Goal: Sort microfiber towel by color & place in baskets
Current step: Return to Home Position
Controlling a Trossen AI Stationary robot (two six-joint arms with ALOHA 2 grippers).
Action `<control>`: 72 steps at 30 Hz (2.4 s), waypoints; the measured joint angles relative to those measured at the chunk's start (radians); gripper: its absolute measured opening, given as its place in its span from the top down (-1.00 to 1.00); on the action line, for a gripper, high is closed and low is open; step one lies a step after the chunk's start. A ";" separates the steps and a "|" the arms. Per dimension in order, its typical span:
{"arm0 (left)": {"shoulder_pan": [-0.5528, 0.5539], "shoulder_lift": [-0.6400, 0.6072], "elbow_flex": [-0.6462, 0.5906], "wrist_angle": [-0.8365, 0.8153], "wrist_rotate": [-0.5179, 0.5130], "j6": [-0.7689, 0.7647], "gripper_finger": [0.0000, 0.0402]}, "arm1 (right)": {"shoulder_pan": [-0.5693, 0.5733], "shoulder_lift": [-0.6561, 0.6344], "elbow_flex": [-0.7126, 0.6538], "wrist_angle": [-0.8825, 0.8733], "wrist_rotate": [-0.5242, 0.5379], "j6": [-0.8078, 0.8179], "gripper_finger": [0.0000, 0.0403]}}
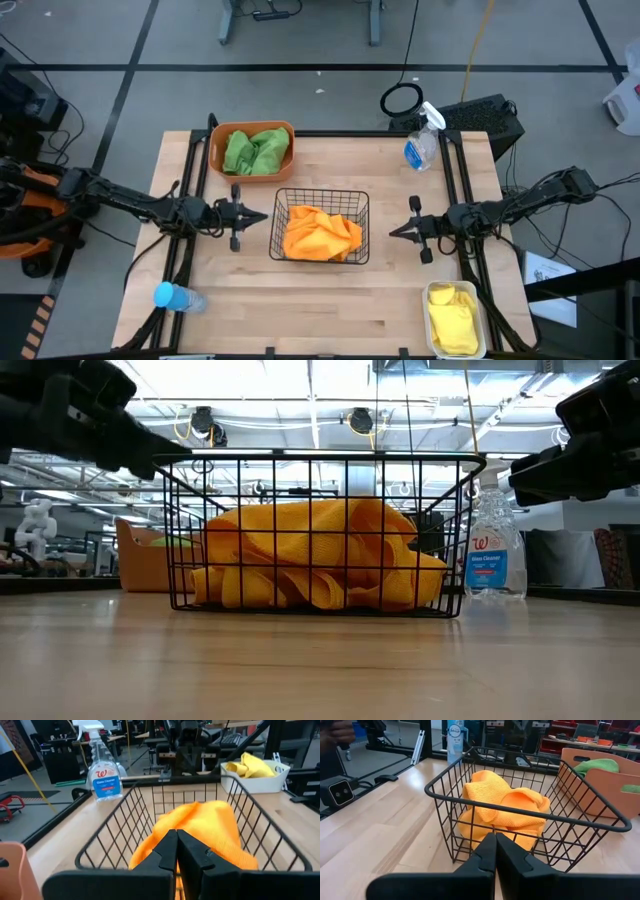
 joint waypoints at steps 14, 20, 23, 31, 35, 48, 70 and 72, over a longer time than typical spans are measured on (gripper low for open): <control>0.000 -0.070 -0.092 0.042 0.008 -0.007 0.94 | 0.000 -0.036 0.001 -0.021 0.007 0.003 1.00; 0.000 -0.093 -0.092 0.035 0.008 -0.006 0.94 | 0.000 -0.118 0.001 -0.082 0.007 -0.001 1.00; 0.000 -0.111 -0.093 0.013 0.008 -0.007 0.94 | 0.000 -0.174 0.001 -0.133 0.007 0.010 1.00; 0.000 -0.177 -0.093 -0.021 0.008 -0.003 0.94 | 0.000 -0.361 0.001 -0.277 0.010 0.019 1.00; 0.000 -0.204 -0.093 -0.040 0.007 -0.004 0.94 | 0.000 -0.462 0.001 -0.333 0.010 -0.007 1.00; 0.000 -0.216 -0.094 -0.037 0.006 -0.006 0.94 | -0.044 -0.566 0.002 -0.344 -0.033 -0.120 1.00; 0.000 -0.216 -0.095 -0.090 -0.002 -0.059 0.94 | -0.233 -0.566 0.002 -0.360 -0.134 -0.093 1.00; 0.000 -0.216 -0.095 -0.093 -0.002 -0.066 0.94 | -0.233 -0.566 0.002 -0.360 -0.135 -0.079 1.00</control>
